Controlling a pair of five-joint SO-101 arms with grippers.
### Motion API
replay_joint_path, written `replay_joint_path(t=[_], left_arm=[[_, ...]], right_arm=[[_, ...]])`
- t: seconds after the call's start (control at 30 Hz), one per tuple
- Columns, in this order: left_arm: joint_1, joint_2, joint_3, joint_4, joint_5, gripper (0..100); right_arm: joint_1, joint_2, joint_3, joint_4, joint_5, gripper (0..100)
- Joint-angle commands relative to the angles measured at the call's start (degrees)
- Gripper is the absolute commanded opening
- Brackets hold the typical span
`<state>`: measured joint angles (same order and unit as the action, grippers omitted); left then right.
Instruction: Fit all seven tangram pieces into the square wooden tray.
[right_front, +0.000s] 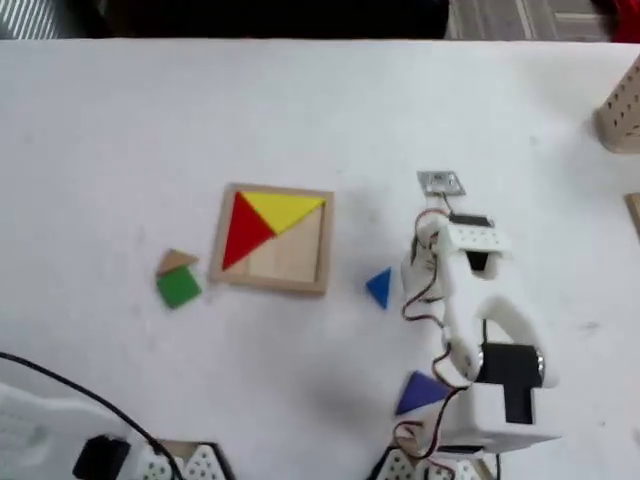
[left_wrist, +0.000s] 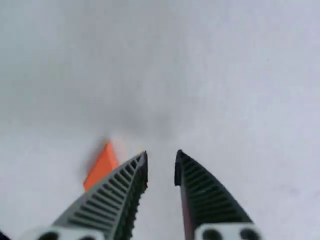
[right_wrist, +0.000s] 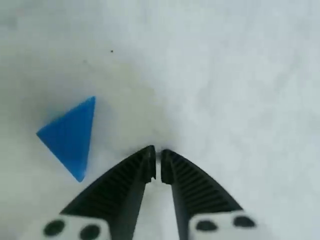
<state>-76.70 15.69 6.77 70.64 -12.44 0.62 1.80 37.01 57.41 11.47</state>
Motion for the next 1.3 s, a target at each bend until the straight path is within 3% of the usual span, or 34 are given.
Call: replay_joint_path(t=[0.0,0.27,0.53,0.63,0.77,1.27], left_arm=[[-0.31,-4.70,-5.10,6.59,-1.49,16],[-0.40,-4.88,-3.34,11.60,-1.58,16],[0.31,-5.32,1.58,7.91,-1.14,16],[1.54,-5.23,0.35,8.09,-1.14,15],[4.35,-5.23,-0.97,8.09,-1.41,1],[13.32,-5.32,-0.62,15.12,-1.49,2]], right_arm=[[-0.66,-0.22,-2.29,-0.84,0.70,4.5],[-0.75,-0.22,-2.29,-0.84,0.97,4.6],[-0.84,-0.22,-2.29,-0.84,1.05,4.5],[-0.84,-0.22,-2.20,-0.84,0.97,4.5],[-0.84,-0.22,-2.20,-0.84,0.88,4.5],[-0.84,-0.22,-2.11,-0.84,0.79,4.5]])
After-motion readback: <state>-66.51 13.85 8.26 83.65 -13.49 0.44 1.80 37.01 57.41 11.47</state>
